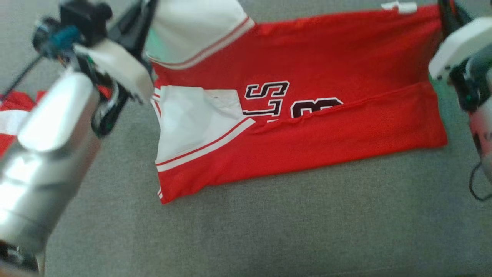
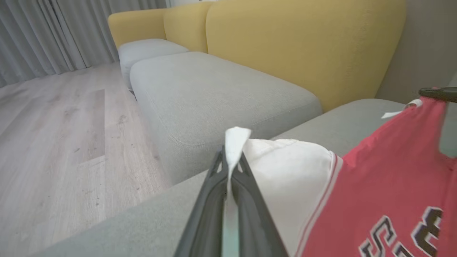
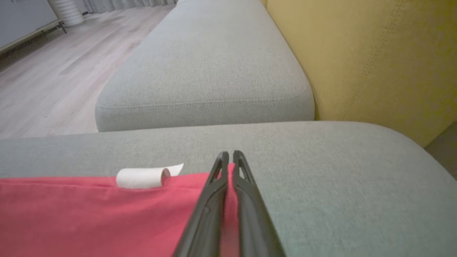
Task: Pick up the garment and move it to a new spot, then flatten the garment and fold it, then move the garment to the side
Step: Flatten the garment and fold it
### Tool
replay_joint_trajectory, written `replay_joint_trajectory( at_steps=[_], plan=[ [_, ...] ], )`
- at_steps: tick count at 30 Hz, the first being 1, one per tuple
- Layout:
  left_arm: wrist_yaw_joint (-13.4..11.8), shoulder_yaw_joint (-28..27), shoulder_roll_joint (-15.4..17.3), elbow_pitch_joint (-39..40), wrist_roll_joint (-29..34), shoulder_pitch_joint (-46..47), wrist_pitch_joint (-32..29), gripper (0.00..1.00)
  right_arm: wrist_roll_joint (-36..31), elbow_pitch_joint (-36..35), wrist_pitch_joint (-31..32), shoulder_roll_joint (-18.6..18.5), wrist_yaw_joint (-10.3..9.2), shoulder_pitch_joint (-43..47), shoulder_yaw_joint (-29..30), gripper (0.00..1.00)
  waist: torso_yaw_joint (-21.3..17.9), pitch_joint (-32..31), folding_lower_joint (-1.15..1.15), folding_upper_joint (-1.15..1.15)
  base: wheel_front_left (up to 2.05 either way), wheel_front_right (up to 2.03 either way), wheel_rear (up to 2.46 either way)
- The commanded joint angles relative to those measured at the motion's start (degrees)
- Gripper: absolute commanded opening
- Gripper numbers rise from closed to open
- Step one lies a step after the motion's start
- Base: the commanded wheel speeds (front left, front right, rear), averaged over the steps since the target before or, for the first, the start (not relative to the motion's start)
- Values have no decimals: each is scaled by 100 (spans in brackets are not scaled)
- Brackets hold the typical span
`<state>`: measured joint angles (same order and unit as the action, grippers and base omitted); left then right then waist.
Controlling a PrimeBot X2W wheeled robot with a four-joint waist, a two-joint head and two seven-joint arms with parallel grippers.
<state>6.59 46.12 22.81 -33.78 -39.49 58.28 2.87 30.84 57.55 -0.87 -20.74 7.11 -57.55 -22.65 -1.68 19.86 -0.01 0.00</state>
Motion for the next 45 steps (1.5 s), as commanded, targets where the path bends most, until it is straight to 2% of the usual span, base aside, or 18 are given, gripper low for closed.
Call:
replay_joint_trajectory(
  at_steps=[1, 12, 18, 26, 33, 45],
  plan=[
    [18, -139, 298, 253, -85, -6, -51, 0, 165, -201, 71, -171, 37, 191, -130, 0, 69, -160, 1, 0, 0, 0, 0],
    [47, 322, 1062, 1518, -425, -1096, -955, 0, 1114, -716, 946, -822, 37, 959, -867, 0, 190, -632, 1, 0, 0, 0, 0],
    [-99, 546, 1603, 2437, -622, -1672, -1661, 0, 1693, -1121, 1588, -1198, 37, 1370, -1265, 0, 214, -834, 1, 0, 0, 0, 0],
    [-220, 834, 1970, 3292, -850, -2138, -2342, 0, 2069, -1478, 2287, -1581, 37, 1681, -1686, 0, 214, -921, 1, 0, 0, 0, 0],
    [-318, 948, 2122, 3508, -760, -2199, -2544, 0, 2192, -1634, 2477, -1689, 37, 1804, -1868, 0, 194, -891, 1, 0, 0, 0, 0],
    [-215, 1260, 1831, 2945, -413, -2193, -2323, 0, 2291, -1668, 2796, -1751, 37, 1907, -2104, 0, 142, -726, 1, 0, 0, 0, 0]
  ],
)
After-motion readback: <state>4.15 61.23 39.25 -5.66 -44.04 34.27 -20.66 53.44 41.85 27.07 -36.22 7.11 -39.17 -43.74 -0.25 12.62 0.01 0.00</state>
